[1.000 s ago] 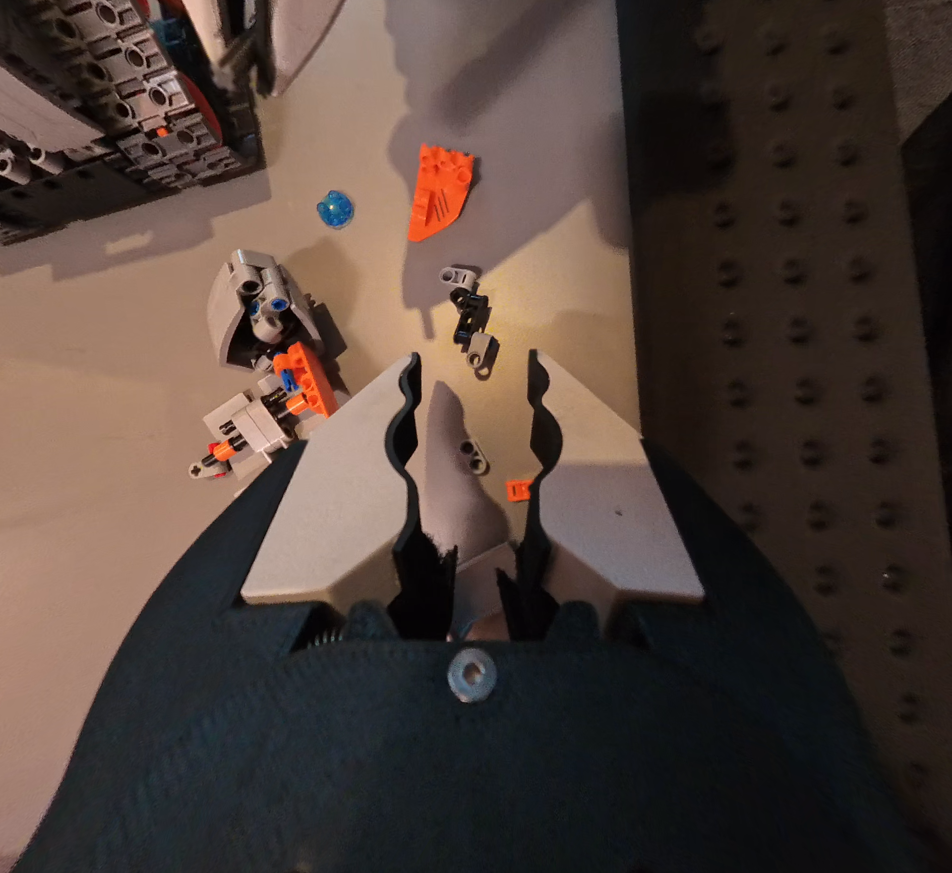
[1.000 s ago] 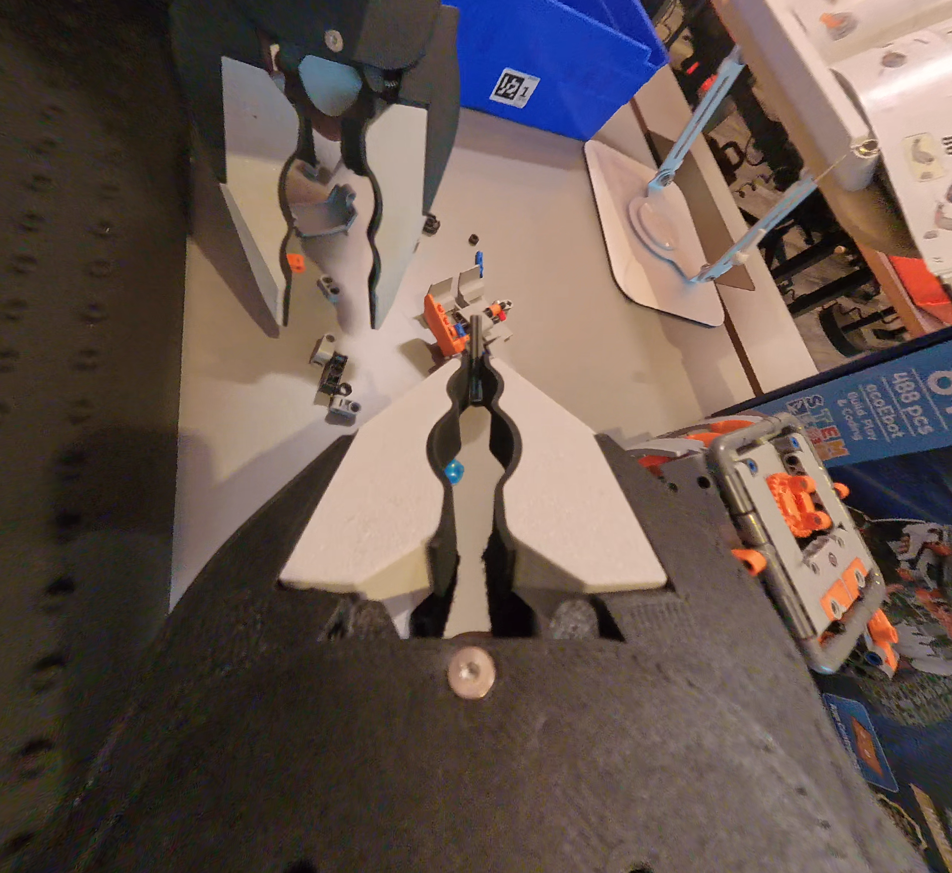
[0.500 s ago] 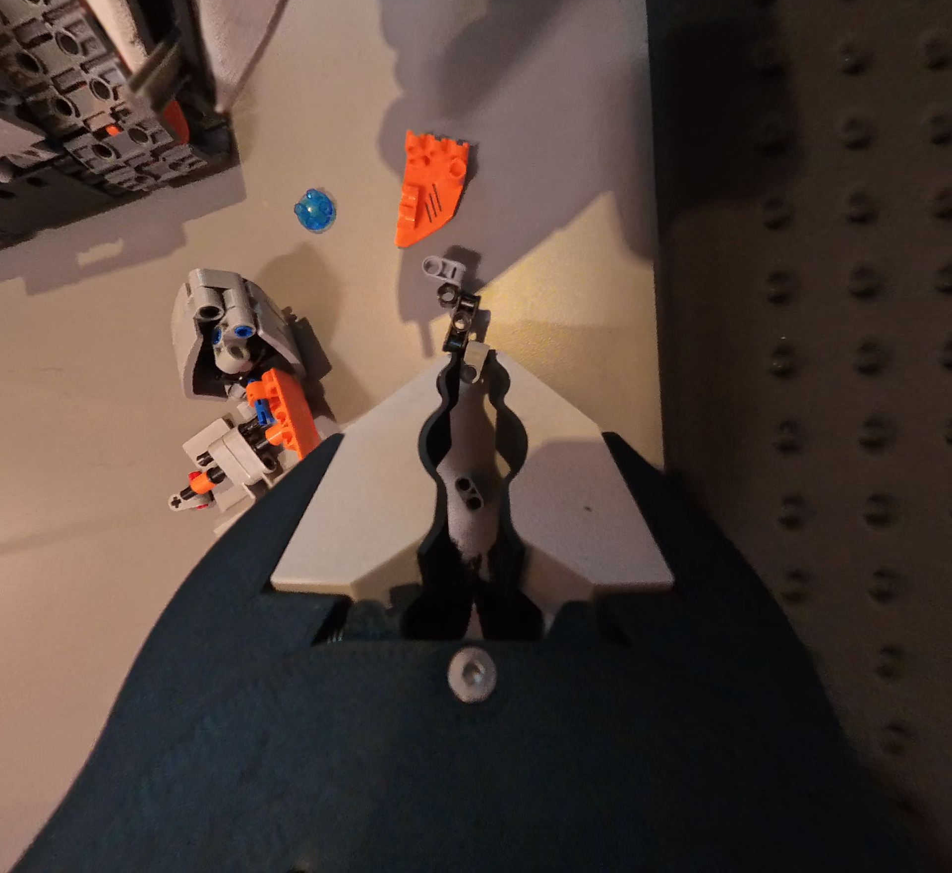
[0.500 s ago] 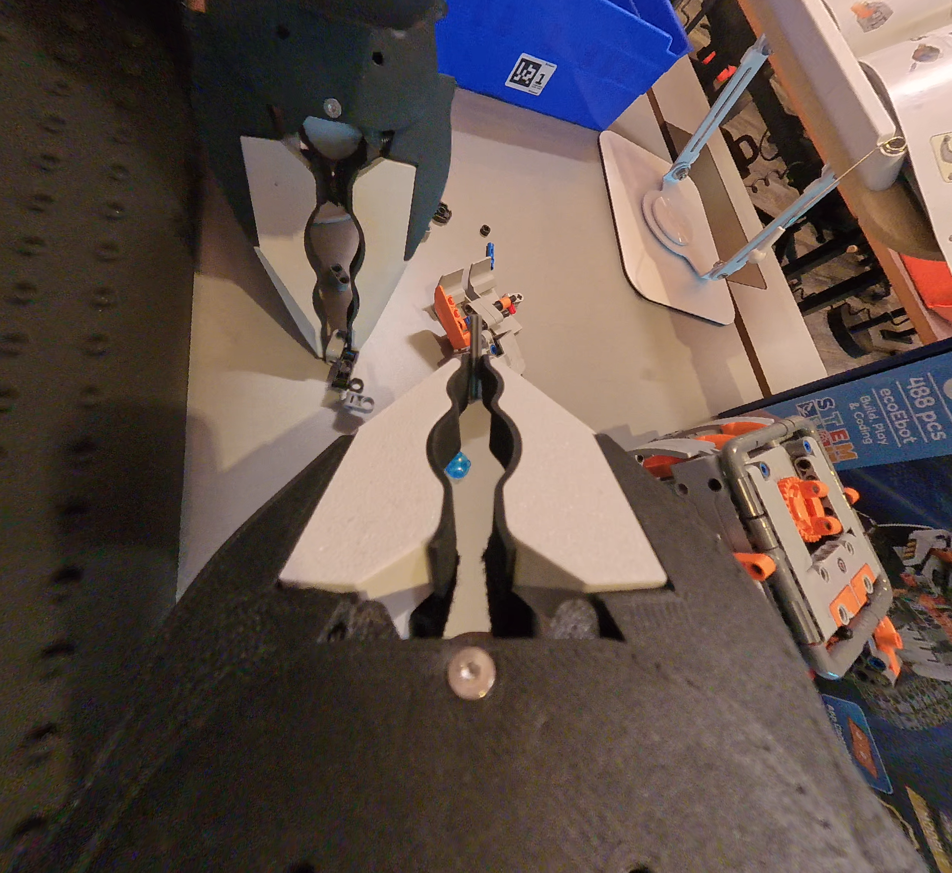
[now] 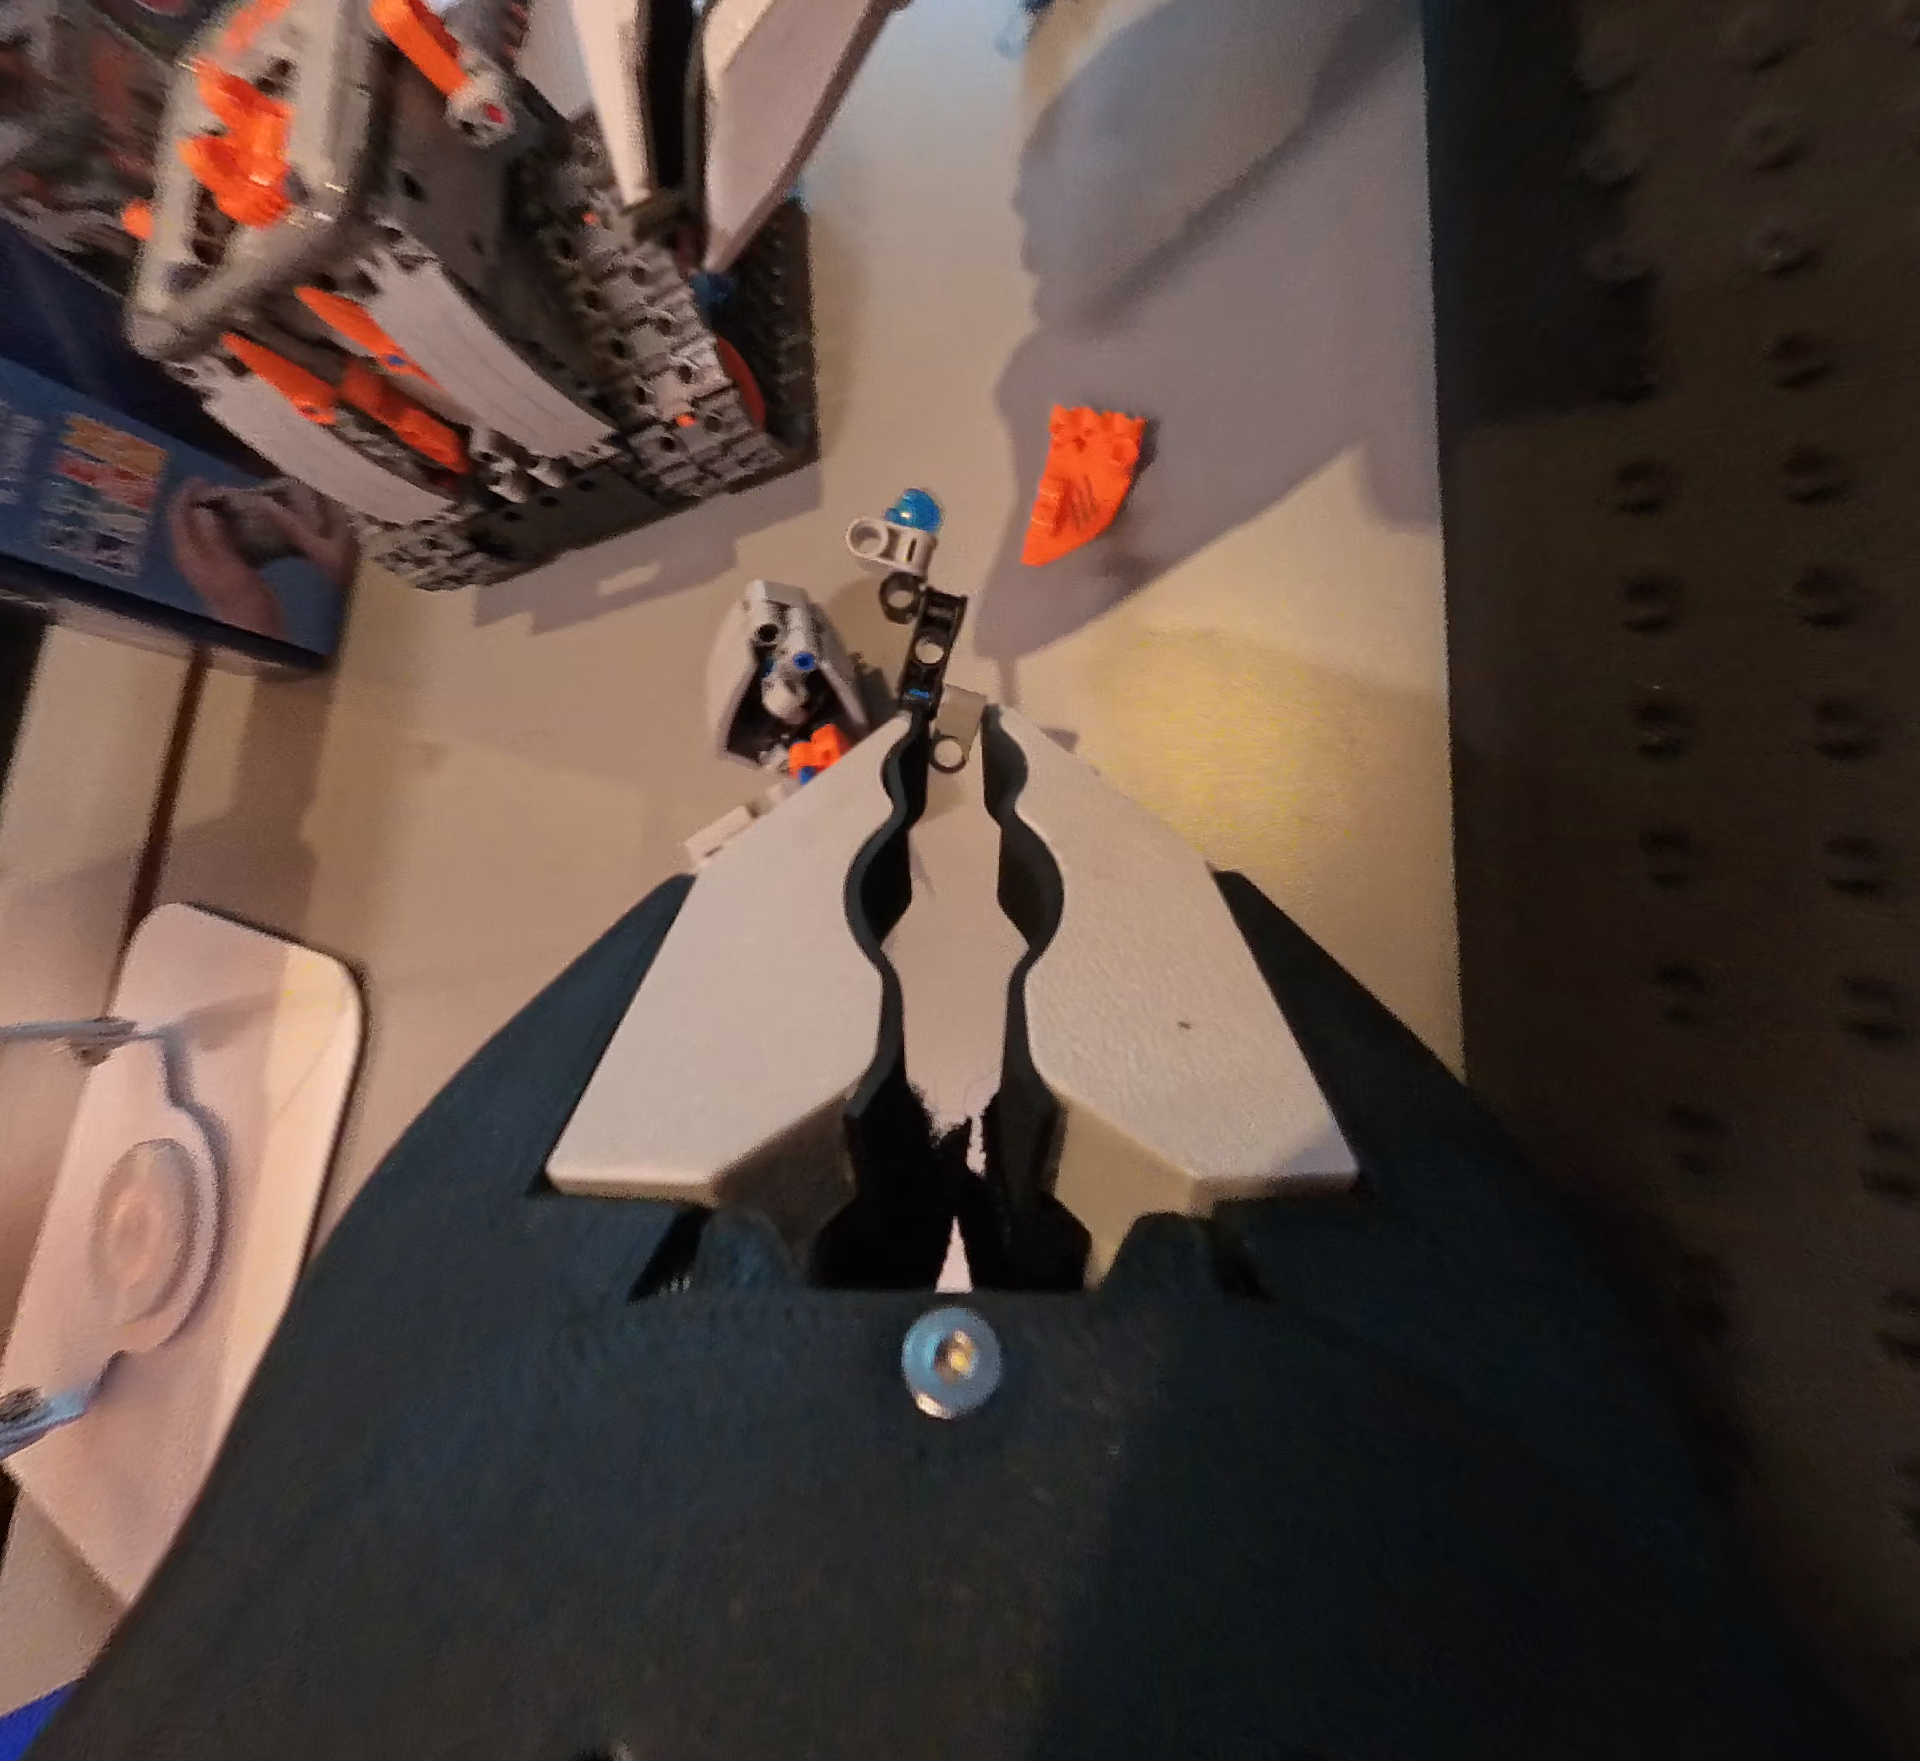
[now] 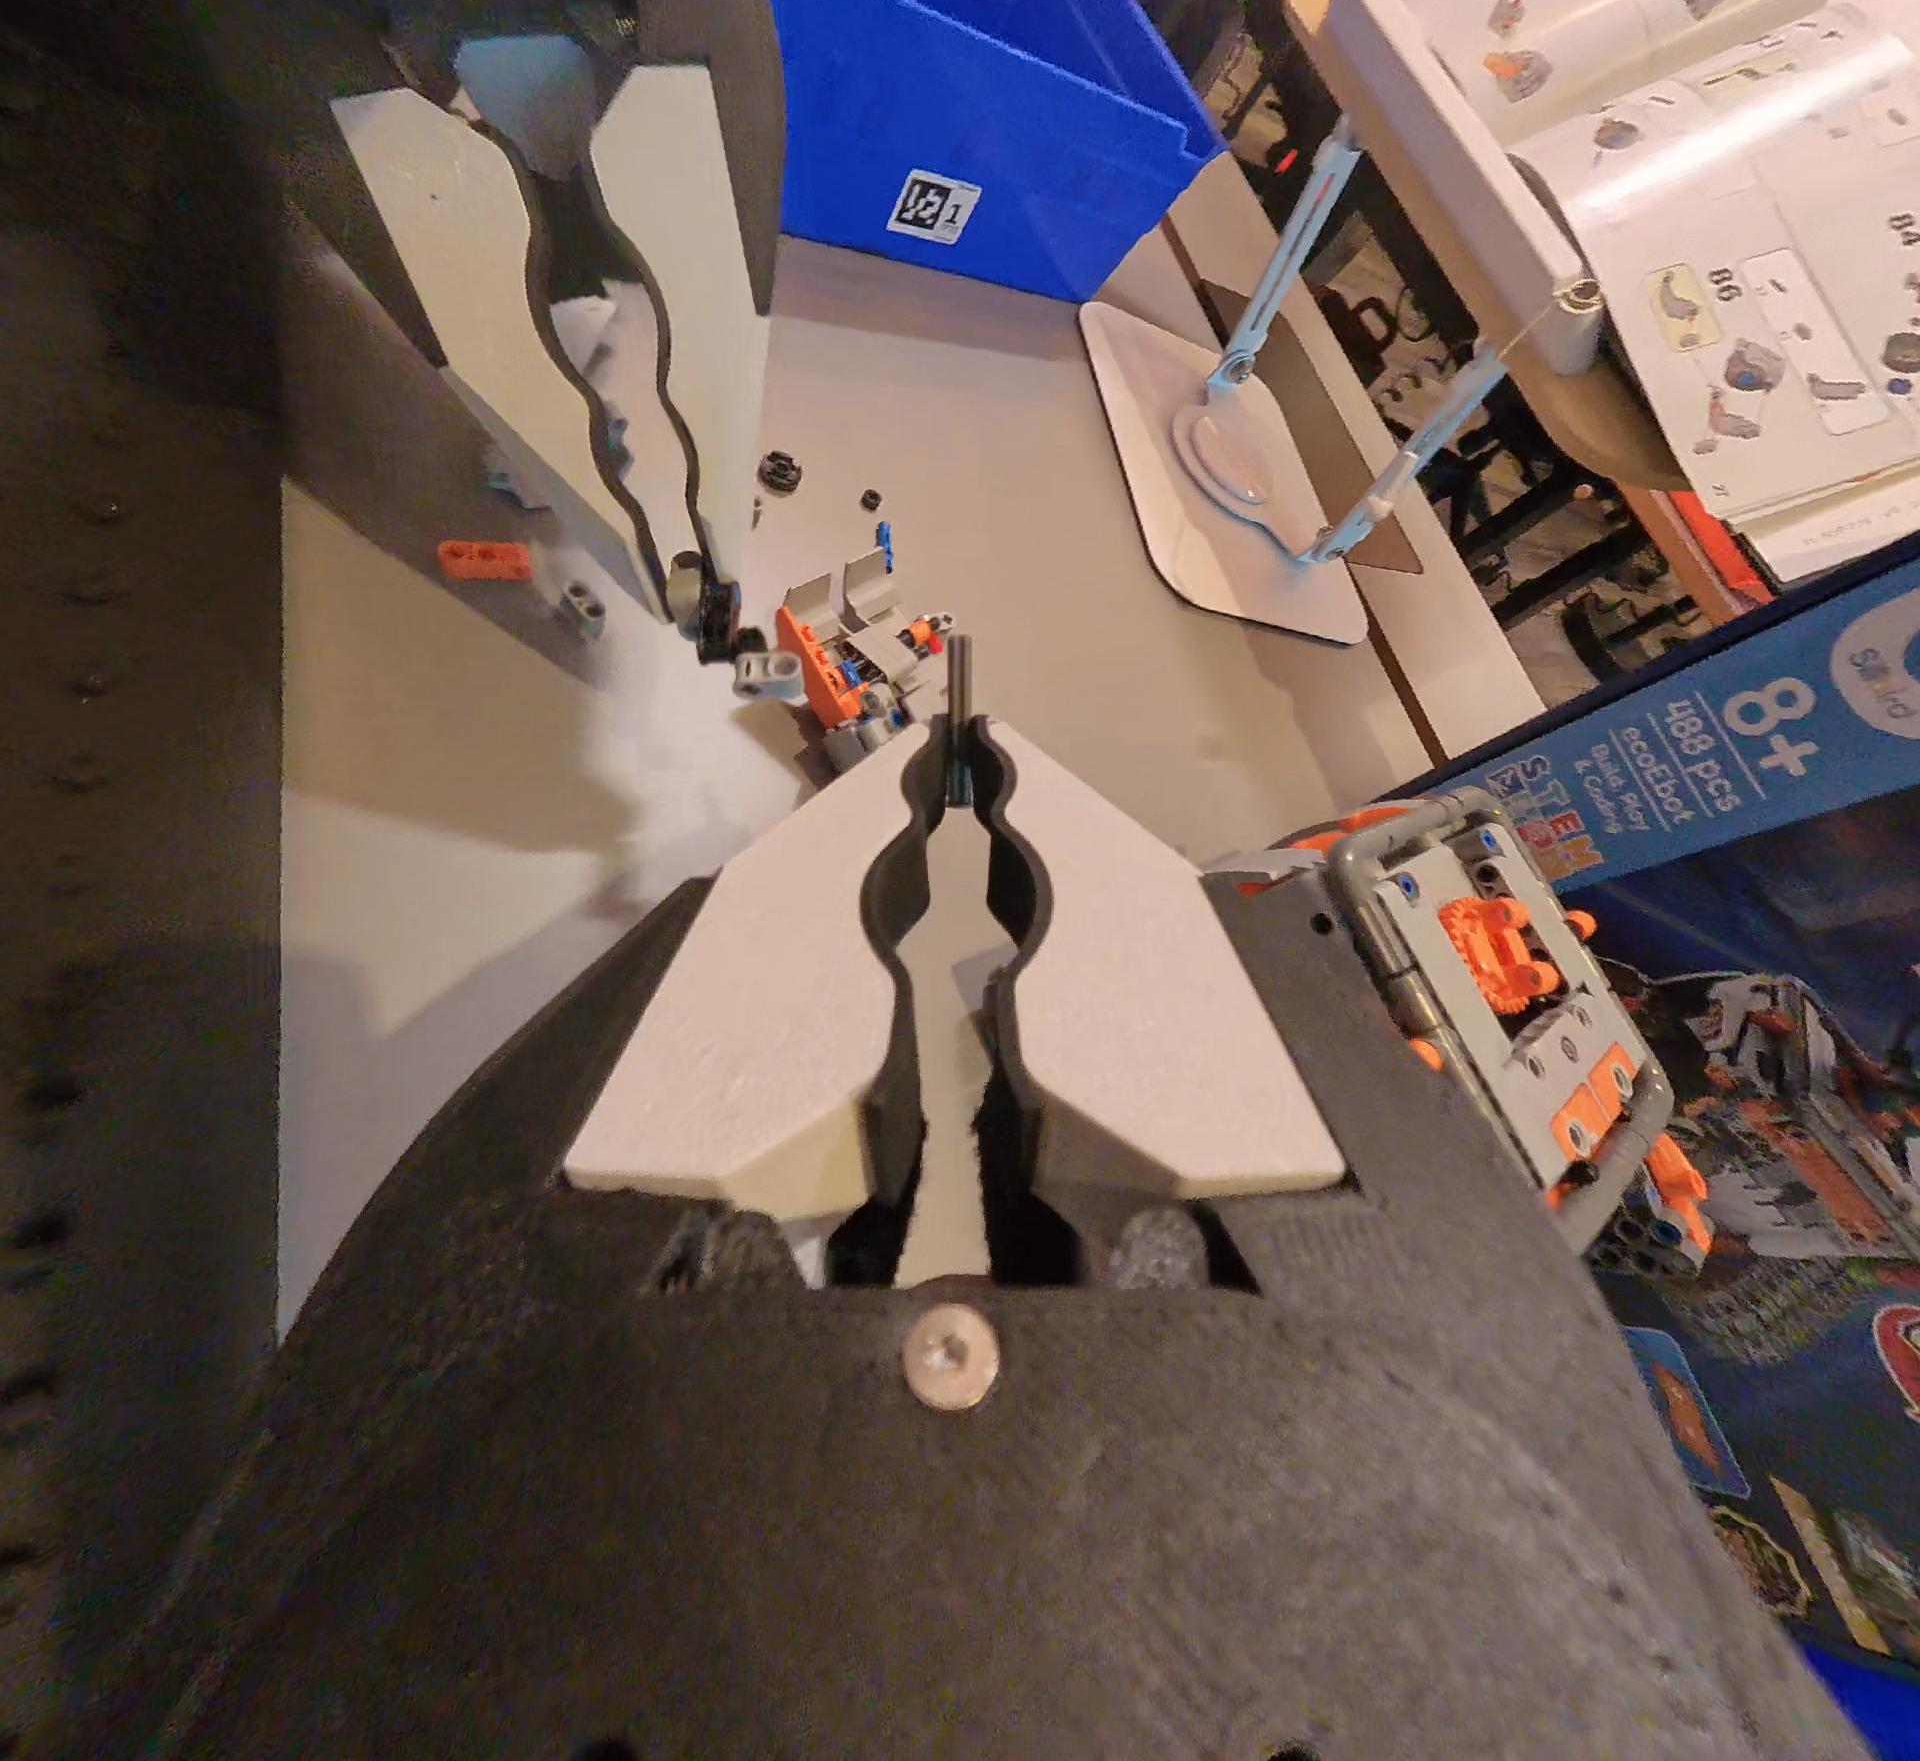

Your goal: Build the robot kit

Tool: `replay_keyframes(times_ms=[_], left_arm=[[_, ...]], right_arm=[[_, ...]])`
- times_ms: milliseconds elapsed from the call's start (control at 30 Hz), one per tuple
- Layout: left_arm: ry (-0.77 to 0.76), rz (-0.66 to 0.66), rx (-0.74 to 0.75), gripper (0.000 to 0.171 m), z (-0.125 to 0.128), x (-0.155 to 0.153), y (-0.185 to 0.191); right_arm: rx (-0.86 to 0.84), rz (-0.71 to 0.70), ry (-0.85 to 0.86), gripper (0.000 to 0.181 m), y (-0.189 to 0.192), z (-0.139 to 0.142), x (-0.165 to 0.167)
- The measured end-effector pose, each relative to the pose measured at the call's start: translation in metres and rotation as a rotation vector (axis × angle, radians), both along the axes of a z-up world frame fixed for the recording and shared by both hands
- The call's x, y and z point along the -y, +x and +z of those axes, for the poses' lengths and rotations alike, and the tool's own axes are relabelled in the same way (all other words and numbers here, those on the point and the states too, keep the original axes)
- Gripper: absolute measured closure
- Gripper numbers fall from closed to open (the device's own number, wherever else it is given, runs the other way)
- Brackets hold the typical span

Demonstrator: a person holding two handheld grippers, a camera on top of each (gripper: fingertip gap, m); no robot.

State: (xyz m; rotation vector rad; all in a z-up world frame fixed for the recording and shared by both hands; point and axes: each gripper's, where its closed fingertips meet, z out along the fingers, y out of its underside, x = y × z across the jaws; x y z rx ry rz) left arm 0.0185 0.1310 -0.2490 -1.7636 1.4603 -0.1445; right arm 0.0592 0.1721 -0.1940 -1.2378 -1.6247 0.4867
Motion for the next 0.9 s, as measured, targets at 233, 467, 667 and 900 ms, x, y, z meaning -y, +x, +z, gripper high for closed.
replay_keyframes(times_ms=[233, 467, 667, 900], left_arm=[[0.082, 0.051, 0.039, 0.165, 0.02, -0.012, -0.012], [0.153, 0.072, 0.022, 0.165, 0.031, -0.017, -0.018], [0.177, 0.086, 0.036, 0.165, 0.039, -0.024, -0.023], [0.207, 0.095, 0.038, 0.164, 0.044, -0.028, -0.025]], right_arm=[[-0.021, -0.025, -0.007, 0.18, 0.002, 0.003, -0.006], [-0.02, -0.018, -0.012, 0.18, 0.0, 0.002, -0.006], [-0.024, -0.014, -0.013, 0.18, -0.001, 0.002, -0.005], [-0.027, -0.003, -0.016, 0.18, -0.003, 0.002, -0.002]])
